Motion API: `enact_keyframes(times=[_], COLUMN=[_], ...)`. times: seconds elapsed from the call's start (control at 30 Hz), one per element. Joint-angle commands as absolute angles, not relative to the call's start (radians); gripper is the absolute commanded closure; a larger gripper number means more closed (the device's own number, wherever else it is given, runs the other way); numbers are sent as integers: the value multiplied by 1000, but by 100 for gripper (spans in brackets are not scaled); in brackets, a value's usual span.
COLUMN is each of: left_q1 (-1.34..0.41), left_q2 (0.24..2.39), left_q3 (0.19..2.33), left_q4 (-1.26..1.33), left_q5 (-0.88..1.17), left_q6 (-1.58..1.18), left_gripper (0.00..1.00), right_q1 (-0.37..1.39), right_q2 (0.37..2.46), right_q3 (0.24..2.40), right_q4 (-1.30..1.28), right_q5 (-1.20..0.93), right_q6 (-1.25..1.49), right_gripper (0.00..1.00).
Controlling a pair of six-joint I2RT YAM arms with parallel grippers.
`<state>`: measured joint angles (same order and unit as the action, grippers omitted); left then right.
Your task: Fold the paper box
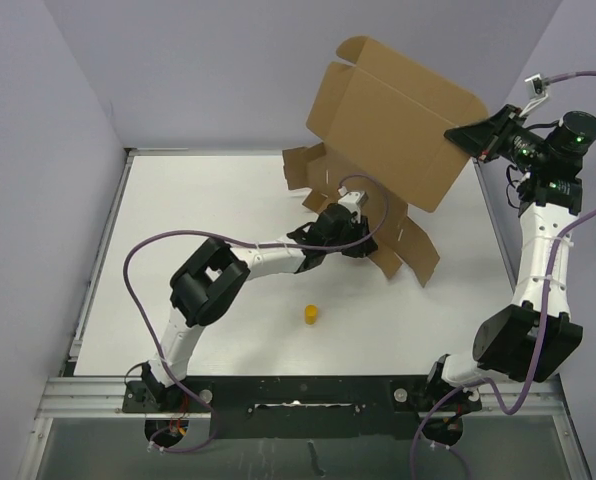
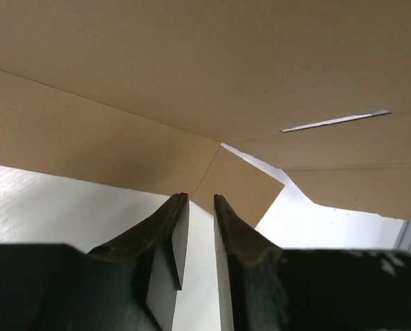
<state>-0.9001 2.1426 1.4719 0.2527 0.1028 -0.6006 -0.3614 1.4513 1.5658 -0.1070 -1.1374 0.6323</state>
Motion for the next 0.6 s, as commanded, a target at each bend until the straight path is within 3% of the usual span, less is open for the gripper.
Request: enact_keyframes(times=[0.0, 0.33, 0.57], left_q1=[-891, -913, -1011], left_q2=[2190, 1963, 1999], left_q3=[1509, 1158, 1151], left_q4=[200, 609, 680], left_q5=[152, 220, 196], left_q6=[-696, -671, -669], left_gripper=[79, 69, 72], right_q1=[-354, -354, -355], right_q2=[1424, 1434, 1430], right_q3=[1564, 1572, 1565], right_q4=[-92, -95, -87], right_q5=[-1155, -1152, -1147], right_q6=[618, 615, 621], right_gripper=[100, 100, 100])
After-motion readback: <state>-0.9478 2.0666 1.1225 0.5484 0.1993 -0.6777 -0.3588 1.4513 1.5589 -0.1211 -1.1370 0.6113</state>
